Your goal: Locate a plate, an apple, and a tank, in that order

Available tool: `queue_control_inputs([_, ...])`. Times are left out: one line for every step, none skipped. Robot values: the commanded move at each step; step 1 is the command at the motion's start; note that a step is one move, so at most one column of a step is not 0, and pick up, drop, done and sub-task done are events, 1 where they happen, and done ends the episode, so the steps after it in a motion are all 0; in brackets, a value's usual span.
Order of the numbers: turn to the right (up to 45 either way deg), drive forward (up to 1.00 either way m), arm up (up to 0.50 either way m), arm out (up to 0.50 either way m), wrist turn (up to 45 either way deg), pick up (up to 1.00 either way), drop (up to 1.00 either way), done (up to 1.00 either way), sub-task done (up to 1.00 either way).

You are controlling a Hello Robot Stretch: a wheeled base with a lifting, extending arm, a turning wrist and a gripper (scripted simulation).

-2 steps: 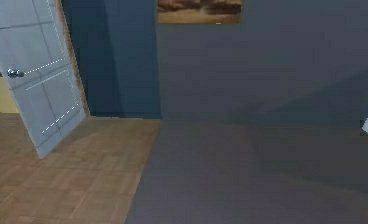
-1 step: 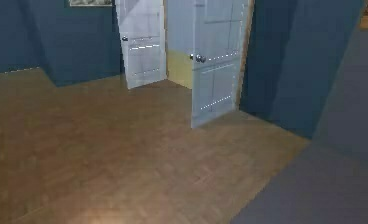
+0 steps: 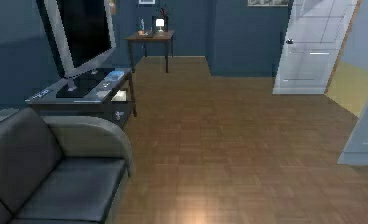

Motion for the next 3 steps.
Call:
queue_control_inputs([0.0, 1.0, 0.0, 0.0, 0.0, 0.0, 0.0, 0.0, 0.0])
queue_control_inputs([0.0, 1.0, 0.0, 0.0, 0.0, 0.0, 0.0, 0.0, 0.0])
queue_control_inputs([-9.0, 0.0, 0.0, 0.0, 0.0, 0.0, 0.0, 0.0, 0.0])
